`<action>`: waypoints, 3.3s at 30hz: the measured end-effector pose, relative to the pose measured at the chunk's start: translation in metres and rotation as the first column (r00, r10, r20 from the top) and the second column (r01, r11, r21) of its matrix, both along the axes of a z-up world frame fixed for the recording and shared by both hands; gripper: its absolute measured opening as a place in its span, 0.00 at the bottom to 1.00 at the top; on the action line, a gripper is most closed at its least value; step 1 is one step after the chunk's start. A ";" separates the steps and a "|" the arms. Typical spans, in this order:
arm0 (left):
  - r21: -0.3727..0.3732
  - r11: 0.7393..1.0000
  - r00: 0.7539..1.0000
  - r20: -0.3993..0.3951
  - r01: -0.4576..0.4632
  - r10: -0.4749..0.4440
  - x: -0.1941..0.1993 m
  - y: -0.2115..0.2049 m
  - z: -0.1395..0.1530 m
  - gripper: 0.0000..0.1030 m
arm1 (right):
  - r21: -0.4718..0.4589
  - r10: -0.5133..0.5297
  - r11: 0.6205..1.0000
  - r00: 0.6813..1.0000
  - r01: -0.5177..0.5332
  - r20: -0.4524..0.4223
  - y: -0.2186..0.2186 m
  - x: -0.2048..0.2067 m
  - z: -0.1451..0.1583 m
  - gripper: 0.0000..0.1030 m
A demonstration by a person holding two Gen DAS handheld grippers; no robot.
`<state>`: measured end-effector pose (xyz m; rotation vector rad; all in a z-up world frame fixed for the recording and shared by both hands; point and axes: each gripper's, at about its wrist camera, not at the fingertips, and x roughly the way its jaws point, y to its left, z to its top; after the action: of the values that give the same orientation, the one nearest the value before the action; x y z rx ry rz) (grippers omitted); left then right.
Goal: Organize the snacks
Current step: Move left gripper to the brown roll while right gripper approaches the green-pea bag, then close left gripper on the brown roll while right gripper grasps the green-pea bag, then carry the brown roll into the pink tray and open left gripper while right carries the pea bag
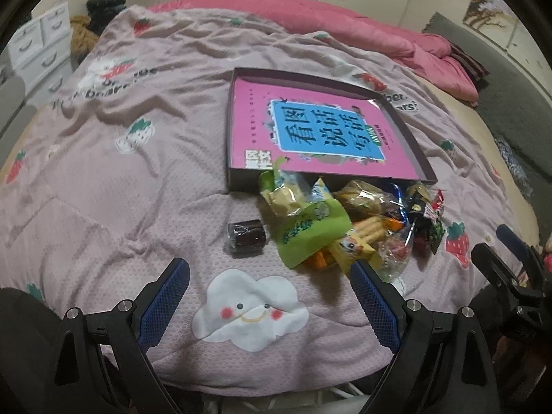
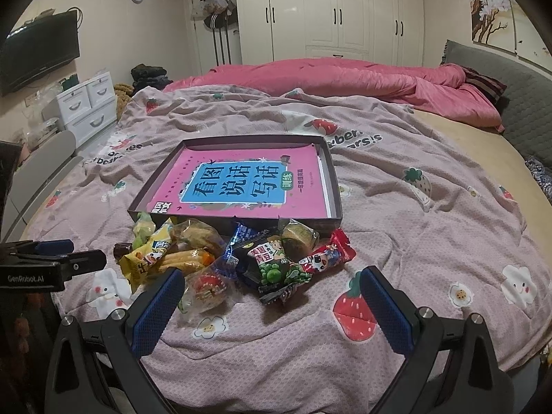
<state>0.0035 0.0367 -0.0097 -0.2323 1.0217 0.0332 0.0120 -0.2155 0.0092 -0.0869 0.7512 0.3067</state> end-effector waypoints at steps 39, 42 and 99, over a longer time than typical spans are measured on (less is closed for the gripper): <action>0.042 0.999 0.993 -0.119 -0.003 0.008 0.056 0.014 -0.057 0.68 | -0.147 0.126 0.979 0.984 -0.145 -0.128 0.026 0.063 -0.054 0.54; 0.050 0.999 0.993 -0.117 0.002 0.004 0.057 0.012 -0.059 0.64 | -0.152 0.161 0.972 0.978 -0.181 -0.134 0.031 0.065 -0.057 0.42; -0.008 1.000 0.983 0.180 -0.018 0.019 0.095 0.029 0.005 0.37 | 0.202 0.054 0.977 0.994 -0.071 0.092 -0.026 0.114 0.008 0.28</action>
<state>0.0988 0.0657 -0.0046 -0.2458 0.8392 0.0252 0.1258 -0.2418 0.0176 0.0715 0.6284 0.4365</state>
